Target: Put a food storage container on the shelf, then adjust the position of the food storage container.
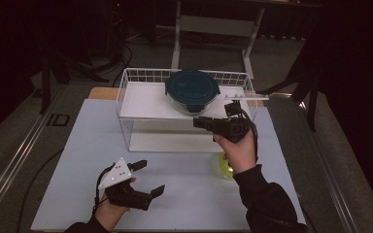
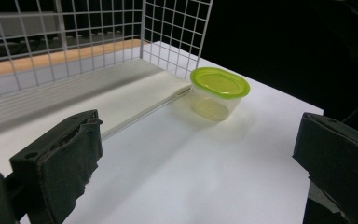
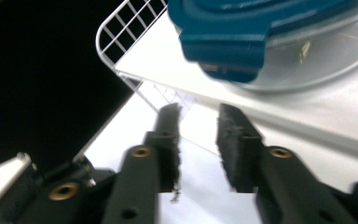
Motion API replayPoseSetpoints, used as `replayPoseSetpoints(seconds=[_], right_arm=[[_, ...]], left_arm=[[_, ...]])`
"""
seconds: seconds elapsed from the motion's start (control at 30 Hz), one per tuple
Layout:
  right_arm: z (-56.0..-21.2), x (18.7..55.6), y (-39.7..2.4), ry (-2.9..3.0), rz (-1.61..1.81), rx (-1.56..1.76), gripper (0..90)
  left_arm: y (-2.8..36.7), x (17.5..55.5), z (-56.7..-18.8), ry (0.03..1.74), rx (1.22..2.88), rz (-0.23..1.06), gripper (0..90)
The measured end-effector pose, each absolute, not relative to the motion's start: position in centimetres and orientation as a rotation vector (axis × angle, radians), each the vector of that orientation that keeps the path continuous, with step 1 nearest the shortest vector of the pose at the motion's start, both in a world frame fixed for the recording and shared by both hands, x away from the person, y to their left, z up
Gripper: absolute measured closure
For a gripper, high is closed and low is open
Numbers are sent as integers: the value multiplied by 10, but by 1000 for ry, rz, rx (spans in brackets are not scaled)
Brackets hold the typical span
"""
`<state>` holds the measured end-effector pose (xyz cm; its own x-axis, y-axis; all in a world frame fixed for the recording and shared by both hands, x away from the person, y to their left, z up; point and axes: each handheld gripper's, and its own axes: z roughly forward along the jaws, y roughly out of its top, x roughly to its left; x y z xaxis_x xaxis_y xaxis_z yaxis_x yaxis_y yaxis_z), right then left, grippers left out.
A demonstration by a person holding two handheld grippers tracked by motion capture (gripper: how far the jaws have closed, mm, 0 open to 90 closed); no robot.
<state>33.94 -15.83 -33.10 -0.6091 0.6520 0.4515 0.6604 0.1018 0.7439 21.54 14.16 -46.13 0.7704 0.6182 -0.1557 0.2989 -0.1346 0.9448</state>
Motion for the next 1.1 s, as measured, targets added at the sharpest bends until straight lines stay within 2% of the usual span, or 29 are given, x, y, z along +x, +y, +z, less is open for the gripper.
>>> replayPoseSetpoints(seconds=[0.17, 0.23, 0.3, 0.37, 0.67, 0.9, 1.1], right_arm=[[-340, 319, -171, -2374, -1634, -1322, 333], [-345, 310, -178, -2378, -1662, -1321, 263], [-351, 301, -188, -2391, -1711, -1260, 151], [-356, 293, -197, -2395, -1764, -1278, 180], [-383, 269, -237, -2461, -1867, -1221, 159], [-404, 261, -263, -2522, -1780, -1266, 138], [-427, 261, -287, -2463, -1744, -1389, 214]], left_arm=[[151, 214, -464, 714, 1722, 322, 8], [153, 213, -466, 720, 1718, 325, 8], [154, 214, -469, 717, 1710, 327, 8], [153, 215, -470, 717, 1715, 330, 8], [150, 218, -479, 713, 1725, 315, 8], [151, 219, -480, 704, 1720, 312, 8], [152, 220, -481, 699, 1712, 304, 8]])
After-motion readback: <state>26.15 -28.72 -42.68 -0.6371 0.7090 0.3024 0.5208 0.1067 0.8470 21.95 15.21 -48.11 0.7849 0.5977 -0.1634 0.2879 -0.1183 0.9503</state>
